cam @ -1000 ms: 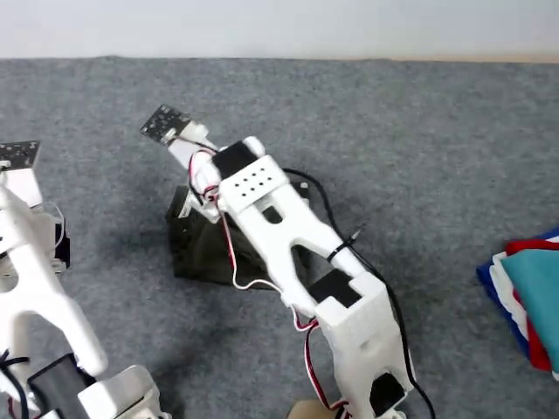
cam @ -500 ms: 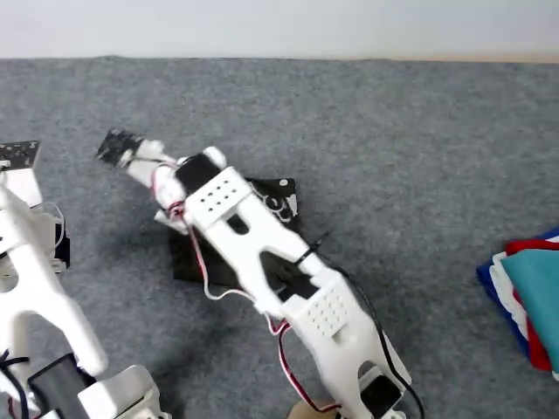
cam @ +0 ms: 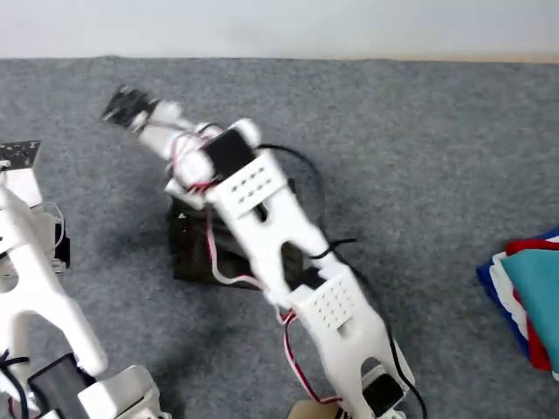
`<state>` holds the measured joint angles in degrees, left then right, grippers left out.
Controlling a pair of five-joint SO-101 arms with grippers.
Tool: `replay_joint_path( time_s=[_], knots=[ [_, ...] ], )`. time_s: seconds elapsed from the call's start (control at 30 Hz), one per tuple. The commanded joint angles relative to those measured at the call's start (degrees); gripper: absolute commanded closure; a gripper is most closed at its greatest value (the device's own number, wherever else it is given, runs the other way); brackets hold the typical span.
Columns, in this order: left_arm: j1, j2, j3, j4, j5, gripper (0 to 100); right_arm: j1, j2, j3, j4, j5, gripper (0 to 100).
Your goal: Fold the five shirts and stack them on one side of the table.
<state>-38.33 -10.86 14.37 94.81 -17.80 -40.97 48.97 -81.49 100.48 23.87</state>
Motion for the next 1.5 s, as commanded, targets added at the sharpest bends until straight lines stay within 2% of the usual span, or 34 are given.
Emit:
replay_joint_path(
  time_s=[0.0,0.23,0.33,0.7,0.93,1.2,1.47],
  knots=[
    [0.2,-2.3,-1.8,-0.9,-0.4,100,4.4,-7.2,5.2,2.4,0.2,69.1],
    [0.2,-1.9,-1.8,-1.0,-0.4,100,6.5,-18.9,31.7,2.2,-2.8,69.1],
    [0.2,-1.8,-1.5,-1.9,-0.4,100,6.5,-19.1,37.7,1.7,-4.2,69.1],
    [0.4,-1.8,-1.4,-3.0,-0.4,100,5.2,-6.0,38.8,-0.3,-5.8,69.6],
    [0.4,-1.8,-1.3,-3.0,-0.4,100,3.1,-3.5,38.8,-2.8,-5.3,83.9],
    [0.3,-1.8,-1.3,-3.0,-0.4,100,0.0,-7.9,36.3,-2.8,-5.2,98.8],
    [0.2,-1.8,-1.3,-3.0,-0.4,100,-7.1,-11.8,36.3,0.4,-5.2,98.8]
  ],
)
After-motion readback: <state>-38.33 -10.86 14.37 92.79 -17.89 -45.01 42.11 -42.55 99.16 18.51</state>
